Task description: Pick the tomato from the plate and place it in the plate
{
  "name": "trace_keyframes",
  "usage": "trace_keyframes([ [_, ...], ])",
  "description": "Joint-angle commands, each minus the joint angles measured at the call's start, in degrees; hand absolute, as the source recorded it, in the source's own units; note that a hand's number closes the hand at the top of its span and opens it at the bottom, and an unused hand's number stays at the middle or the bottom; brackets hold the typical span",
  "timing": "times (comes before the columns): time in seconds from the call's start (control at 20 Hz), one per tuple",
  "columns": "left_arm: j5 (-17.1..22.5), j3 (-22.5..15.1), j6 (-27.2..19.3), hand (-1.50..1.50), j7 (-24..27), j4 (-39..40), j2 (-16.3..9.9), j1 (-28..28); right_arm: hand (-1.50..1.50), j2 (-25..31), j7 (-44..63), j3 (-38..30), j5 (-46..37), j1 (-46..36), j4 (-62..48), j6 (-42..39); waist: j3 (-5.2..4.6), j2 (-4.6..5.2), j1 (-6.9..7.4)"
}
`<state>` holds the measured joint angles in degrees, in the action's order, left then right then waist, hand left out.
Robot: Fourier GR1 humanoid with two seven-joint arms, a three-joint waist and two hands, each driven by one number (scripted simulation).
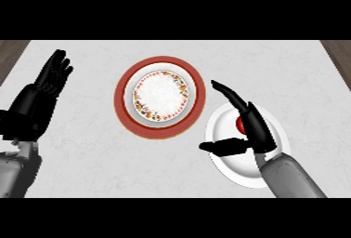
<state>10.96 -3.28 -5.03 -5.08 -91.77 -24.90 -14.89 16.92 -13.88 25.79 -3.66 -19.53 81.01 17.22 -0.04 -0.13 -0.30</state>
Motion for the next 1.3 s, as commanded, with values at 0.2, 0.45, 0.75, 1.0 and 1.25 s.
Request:
trace_keyframes([
  [0.2, 0.9, 1.3, 1.1, 0.0, -1.7, -0.5, -0.9, -0.6, -1.5, 15.1, 27.8, 1.6, -9.2, -7.6, 5.7, -9.4, -0.22, -0.58, -0.42],
  [0.45, 0.5, 1.1, 0.9, 0.0, -1.1, 1.5, 0.2, -1.4, -1.5, 20.5, 43.0, 7.0, -10.5, -12.7, 8.5, -24.0, -0.28, -0.35, -0.37],
  [0.75, -0.5, 1.1, 1.3, 0.0, -0.6, 1.9, 0.7, -1.9, -1.5, 17.5, 58.5, 9.7, -5.2, -15.5, 12.2, -37.1, -0.06, -0.03, 0.01],
  [1.0, -0.5, 2.5, 3.0, 0.0, -0.4, -1.0, 1.2, -0.3, -1.5, 15.8, 61.2, 6.5, -7.9, -15.3, 10.5, -41.5, 0.02, 0.02, 0.46],
  [1.25, -1.3, 3.5, 4.3, 0.0, -1.3, 2.9, 2.5, -4.4, -1.5, 13.3, 57.1, 5.6, -16.3, -14.7, 4.8, -41.9, 0.04, 0.17, 0.46],
])
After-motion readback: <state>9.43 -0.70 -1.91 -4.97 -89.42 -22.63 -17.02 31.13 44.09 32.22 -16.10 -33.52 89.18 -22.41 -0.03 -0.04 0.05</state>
